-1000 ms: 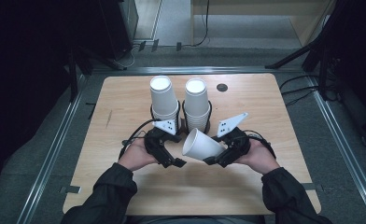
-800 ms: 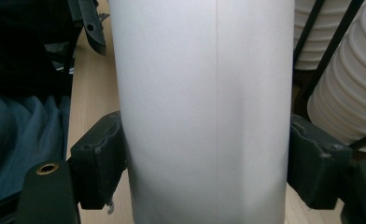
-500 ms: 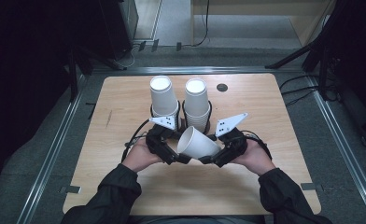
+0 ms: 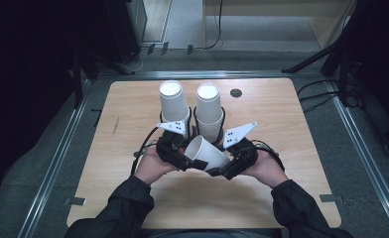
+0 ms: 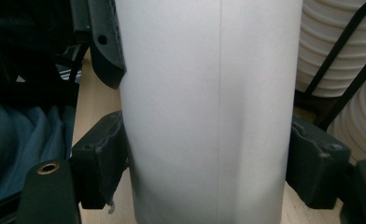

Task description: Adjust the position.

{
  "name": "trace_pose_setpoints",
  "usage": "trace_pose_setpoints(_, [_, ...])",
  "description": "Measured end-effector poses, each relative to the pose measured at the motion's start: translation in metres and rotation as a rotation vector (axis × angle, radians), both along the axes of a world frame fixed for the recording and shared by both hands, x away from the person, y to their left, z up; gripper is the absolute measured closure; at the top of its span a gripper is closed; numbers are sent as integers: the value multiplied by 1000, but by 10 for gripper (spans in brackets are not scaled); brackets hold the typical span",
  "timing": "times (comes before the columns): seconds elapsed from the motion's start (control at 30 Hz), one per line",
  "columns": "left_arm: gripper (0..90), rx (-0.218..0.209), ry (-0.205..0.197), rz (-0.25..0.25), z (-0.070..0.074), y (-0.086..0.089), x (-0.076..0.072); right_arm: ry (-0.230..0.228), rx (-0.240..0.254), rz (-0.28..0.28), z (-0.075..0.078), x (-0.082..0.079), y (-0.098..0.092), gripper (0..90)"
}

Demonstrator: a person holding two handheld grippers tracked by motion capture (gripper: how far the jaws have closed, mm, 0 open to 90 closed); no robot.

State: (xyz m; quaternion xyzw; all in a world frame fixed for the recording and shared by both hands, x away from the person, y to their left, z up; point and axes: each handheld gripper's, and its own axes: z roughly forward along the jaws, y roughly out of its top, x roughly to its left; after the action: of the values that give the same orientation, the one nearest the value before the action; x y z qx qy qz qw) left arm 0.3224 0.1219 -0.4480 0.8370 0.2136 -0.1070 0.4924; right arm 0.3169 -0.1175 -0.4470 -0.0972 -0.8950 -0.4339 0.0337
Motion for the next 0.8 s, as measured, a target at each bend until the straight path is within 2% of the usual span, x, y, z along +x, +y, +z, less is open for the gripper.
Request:
trace_pose_setpoints(0.17, [172, 24, 13, -10, 2, -1, 1, 5, -12, 0, -1, 0, 0, 225])
trace_pose_setpoints(0.23, [181, 35, -10, -13, 3, -2, -1, 9, -12, -1, -1, 1, -1, 221])
trace_pose_setpoints(0.3, [182, 41, -6, -12, 3, -3, -1, 27, -14, 3, 0, 1, -1, 215])
trace_pose_setpoints(0.37, [182, 54, -6, -16, 4, -2, -1, 19, -22, 6, 0, 0, -1, 172])
trace_pose_setpoints(0.43, [182, 55, -5, -14, 4, -1, -1, 20, -22, -4, 1, 0, -2, 135])
trace_pose_setpoints(0.53, [181, 67, -11, -11, 6, 2, 0, 29, -27, -29, 2, 1, -6, 135])
trace_pose_setpoints(0.8, [181, 93, -31, 4, 10, 13, 1, 38, -32, -53, 3, 4, -14, 135])
